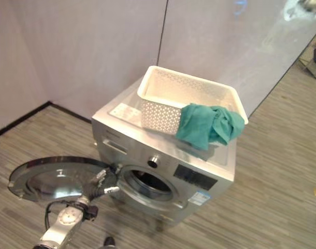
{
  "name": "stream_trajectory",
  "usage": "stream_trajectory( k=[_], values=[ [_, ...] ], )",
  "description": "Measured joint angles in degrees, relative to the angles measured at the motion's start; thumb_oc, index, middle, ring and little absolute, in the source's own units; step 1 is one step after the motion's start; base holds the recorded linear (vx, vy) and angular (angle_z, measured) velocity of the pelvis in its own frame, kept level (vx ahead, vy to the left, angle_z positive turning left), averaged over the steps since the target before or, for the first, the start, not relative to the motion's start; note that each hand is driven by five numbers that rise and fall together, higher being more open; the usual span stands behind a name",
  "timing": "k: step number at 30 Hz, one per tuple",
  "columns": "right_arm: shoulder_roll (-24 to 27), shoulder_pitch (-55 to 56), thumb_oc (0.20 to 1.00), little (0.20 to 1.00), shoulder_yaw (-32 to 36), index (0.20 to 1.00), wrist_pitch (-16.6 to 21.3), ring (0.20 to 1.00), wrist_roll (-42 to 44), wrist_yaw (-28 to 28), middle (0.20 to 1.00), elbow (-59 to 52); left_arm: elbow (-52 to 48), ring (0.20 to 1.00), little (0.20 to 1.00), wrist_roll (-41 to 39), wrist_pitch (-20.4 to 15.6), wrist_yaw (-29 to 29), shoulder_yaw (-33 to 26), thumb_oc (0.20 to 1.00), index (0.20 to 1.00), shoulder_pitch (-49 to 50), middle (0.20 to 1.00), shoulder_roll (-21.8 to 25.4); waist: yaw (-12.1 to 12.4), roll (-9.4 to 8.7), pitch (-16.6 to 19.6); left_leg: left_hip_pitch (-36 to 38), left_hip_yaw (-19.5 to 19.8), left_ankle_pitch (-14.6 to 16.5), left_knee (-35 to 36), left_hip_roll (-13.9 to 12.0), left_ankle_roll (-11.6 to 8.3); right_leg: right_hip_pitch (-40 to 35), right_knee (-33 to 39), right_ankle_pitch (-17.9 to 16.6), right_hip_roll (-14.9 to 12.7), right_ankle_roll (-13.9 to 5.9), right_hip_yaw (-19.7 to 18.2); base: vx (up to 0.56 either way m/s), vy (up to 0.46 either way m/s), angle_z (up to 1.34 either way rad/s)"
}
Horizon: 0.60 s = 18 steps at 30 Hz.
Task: Grab the laundry basket,head to the washer,open it,put in the laundry and shut it.
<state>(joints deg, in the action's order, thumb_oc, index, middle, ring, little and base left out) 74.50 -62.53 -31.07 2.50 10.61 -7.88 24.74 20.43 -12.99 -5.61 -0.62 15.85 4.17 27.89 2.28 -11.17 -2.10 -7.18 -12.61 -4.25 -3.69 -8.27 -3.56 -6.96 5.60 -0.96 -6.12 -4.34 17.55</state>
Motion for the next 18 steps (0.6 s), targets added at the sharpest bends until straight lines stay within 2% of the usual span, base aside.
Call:
stream_trajectory(
  k=[3, 4, 7, 10, 15, 18],
  values=[
    [3.0, 4.1, 1.0, 1.0, -1.4, 1.0, -1.2, 1.0, 0.0, 5.7, 1.0, -7.8, 0.1, 1.0, 1.0, 0.0, 0.0, -0.9, -0.1, 1.0, 1.0, 1.0, 1.0, -0.1, -0.2, 0.16, -0.7, -0.1, 0.2, -0.1, -0.1, -0.1, -0.11, 0.1, 0.0, 0.0, 0.2, 0.02, 0.1, 0.0, 0.0, 0.01],
    [4.3, 9.2, 1.0, 1.0, 1.1, 1.0, -1.2, 1.0, 0.0, 7.3, 1.0, -12.3, 0.1, 1.0, 1.0, 0.0, 0.2, -1.1, -0.1, 1.0, 1.0, 1.6, 1.0, -0.1, -0.2, 0.6, -1.2, -0.3, 0.3, -0.1, -0.1, -0.1, -0.14, 0.2, 0.0, 0.1, 0.3, 0.09, 0.2, -0.01, -0.01, 0.08],
    [4.3, 26.5, 1.0, 1.0, 11.0, 1.0, -1.1, 1.0, 0.0, 10.6, 1.0, -21.0, 0.1, 1.0, 1.0, 0.1, 0.5, -2.3, 0.0, 1.0, 1.0, 2.9, 1.0, -0.6, -0.3, 0.3, -1.7, -1.6, 1.0, -0.1, -0.3, -0.1, -0.24, 1.0, 0.0, 0.3, 0.6, 0.36, 0.7, -0.01, -0.017, 0.1],
    [4.0, 37.9, 1.0, 1.0, 13.2, 1.0, -1.8, 1.0, 0.0, 13.7, 1.0, -21.7, 0.1, 1.0, 1.0, 0.1, 0.7, -3.1, 0.1, 1.0, 1.0, 3.3, 1.0, -1.2, -0.1, 0.84, -3.7, -2.7, 1.7, -0.1, -0.8, -0.1, -0.26, 1.2, -0.4, 0.2, 0.7, 0.38, 1.5, -0.01, -0.016, 0.11],
    [4.0, 39.9, 1.0, 1.0, 13.9, 1.0, -2.7, 1.0, 0.5, 15.6, 1.0, -21.5, 0.3, 1.0, 1.0, 0.1, 0.8, -3.4, 0.1, 1.0, 1.0, 2.6, 1.0, -1.2, 0.0, 1.03, -4.6, -3.8, 2.6, -0.2, -1.4, -0.2, -0.29, 1.9, -0.5, 0.2, 1.2, 0.45, 2.0, 0.0, -0.011, 0.07],
    [4.0, 44.3, 1.0, 1.0, 20.7, 1.0, -2.7, 1.0, 0.6, 15.8, 1.0, -23.4, 0.4, 1.0, 1.0, 0.1, 0.8, -3.5, 0.0, 1.0, 1.0, 2.7, 1.0, -1.1, 0.1, 0.6, -5.2, -3.9, 2.8, -0.2, -1.4, -0.1, -0.35, 1.9, -0.5, 0.2, 1.2, 0.45, 2.2, 0.01, -0.002, 0.03]
  ],
)
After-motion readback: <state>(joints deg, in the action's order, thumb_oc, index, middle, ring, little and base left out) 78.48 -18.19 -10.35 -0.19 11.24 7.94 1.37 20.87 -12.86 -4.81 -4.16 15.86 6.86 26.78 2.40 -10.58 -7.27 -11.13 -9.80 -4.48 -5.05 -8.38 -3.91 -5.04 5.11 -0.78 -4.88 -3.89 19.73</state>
